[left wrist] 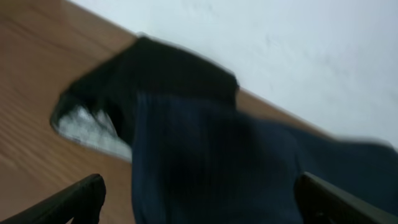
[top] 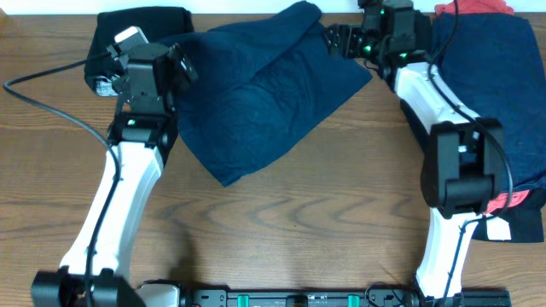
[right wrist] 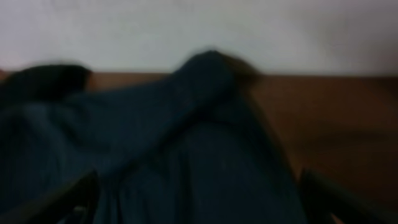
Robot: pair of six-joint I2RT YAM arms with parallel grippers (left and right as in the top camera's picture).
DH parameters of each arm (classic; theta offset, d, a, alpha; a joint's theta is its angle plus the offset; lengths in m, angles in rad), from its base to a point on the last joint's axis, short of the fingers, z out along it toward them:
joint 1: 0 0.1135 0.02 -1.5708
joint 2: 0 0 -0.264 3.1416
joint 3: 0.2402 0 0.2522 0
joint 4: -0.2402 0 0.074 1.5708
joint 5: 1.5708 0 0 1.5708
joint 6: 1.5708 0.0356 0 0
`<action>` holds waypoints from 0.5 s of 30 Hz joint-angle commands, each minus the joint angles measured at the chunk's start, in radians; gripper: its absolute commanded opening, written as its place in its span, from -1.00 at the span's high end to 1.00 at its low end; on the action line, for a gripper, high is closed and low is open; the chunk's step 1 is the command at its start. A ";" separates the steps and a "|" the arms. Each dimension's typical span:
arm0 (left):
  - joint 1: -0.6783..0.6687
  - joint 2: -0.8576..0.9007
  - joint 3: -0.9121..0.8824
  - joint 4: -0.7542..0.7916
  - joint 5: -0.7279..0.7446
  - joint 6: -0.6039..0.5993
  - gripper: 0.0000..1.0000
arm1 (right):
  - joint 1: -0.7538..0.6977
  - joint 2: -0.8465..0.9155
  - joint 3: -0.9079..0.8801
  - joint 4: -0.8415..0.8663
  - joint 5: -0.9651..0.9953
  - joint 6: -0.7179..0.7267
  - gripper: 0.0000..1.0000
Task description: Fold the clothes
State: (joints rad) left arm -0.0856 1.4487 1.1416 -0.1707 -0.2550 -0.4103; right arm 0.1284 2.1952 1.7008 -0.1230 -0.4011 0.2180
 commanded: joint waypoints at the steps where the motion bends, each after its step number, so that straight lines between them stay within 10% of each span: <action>1: 0.001 -0.043 0.009 -0.091 0.176 0.022 -0.96 | -0.011 -0.099 0.014 -0.090 -0.032 -0.155 -0.99; 15: -0.173 -0.036 0.003 -0.598 0.349 0.126 -0.75 | -0.049 -0.136 0.014 -0.332 0.072 -0.362 -0.99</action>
State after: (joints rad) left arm -0.2031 1.4063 1.1431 -0.7441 0.0643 -0.3286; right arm 0.1005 2.0708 1.7012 -0.4519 -0.3428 -0.0578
